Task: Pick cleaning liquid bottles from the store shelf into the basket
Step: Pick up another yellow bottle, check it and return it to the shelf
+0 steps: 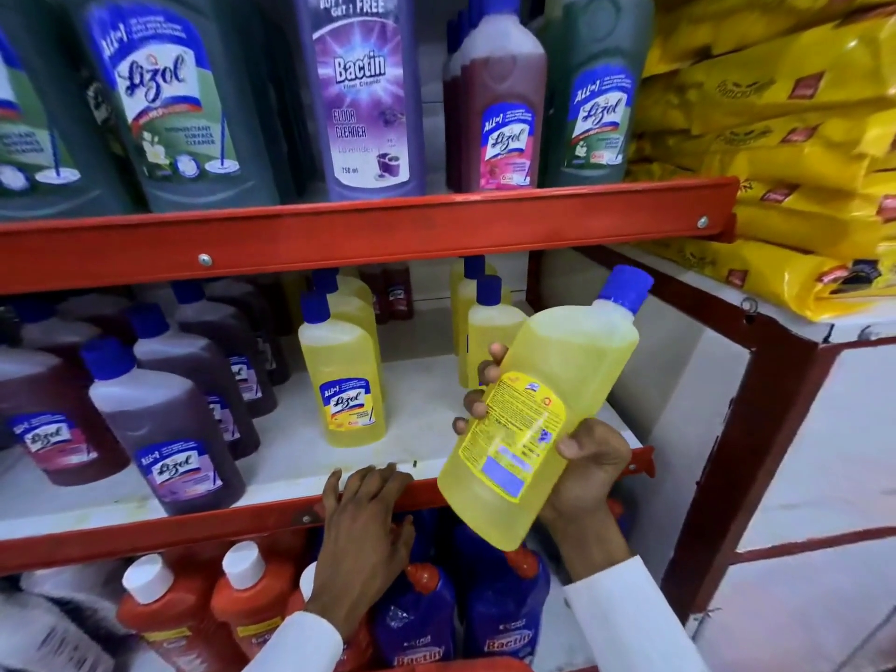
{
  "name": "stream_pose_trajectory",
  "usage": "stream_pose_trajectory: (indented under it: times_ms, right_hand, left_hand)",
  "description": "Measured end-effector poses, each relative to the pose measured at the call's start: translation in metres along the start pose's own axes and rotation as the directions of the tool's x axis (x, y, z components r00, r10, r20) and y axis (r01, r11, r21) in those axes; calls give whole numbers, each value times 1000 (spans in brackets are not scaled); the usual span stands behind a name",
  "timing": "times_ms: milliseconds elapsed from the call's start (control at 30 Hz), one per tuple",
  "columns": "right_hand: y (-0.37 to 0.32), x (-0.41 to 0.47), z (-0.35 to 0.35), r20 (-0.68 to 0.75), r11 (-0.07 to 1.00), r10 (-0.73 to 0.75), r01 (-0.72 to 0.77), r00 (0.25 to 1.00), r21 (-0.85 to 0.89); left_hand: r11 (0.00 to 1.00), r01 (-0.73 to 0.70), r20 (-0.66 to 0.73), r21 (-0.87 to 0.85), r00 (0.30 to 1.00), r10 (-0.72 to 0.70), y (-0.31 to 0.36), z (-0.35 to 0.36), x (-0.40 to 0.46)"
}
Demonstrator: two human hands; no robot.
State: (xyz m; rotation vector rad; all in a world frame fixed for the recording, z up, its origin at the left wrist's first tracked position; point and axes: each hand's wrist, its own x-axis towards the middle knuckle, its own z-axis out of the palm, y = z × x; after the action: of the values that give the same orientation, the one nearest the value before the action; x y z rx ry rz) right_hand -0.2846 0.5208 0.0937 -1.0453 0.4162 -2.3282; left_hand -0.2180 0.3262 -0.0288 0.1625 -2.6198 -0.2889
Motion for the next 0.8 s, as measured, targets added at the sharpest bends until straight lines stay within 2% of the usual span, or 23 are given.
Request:
stream_pose_trajectory:
  times_ms: [33,67,100,133,167,233,300,500,800]
  right_hand:
    - [1,-1,1,-145,992,-59,42,988,-119]
    - [3,-1,1,-312,958,-163,75,936,-277]
    - [5,0,1,-445,874,-313,71,839,-481]
    - [8,3,4,-500,737,-467,8,729,-676]
    - [12,6,4,-495,598,-581,-73,646,-798]
    - [16,10,-4,-441,439,-695,-150,568,-886]
    - [18,16,-18,-408,375,-725,-178,554,-910]
    - [25,26,-61,-372,183,-688,-346,624,-920]
    - [40,24,-80,-436,164,-651,-446,622,-880]
  left_hand:
    - [1000,-1,-1,1,1000,1,0,0,0]
    - [1000,-1,-2,2,1000,1,1,0,0]
    - [1000,-1,-3,3,1000,1,1,0,0]
    - [1000,0,-3,5,1000,0,1,0,0]
    - [1000,-1,-1,5,1000,1,1,-1,0]
    - [1000,-8,0,4,1000,8,1,-2,0]
    - [1000,-12,6,5,1000,12,0,-2,0]
    - [1000,-4,26,9,1000,3,0,-2,2]
    - [1000,-7,39,2,999,6,2,-3,2]
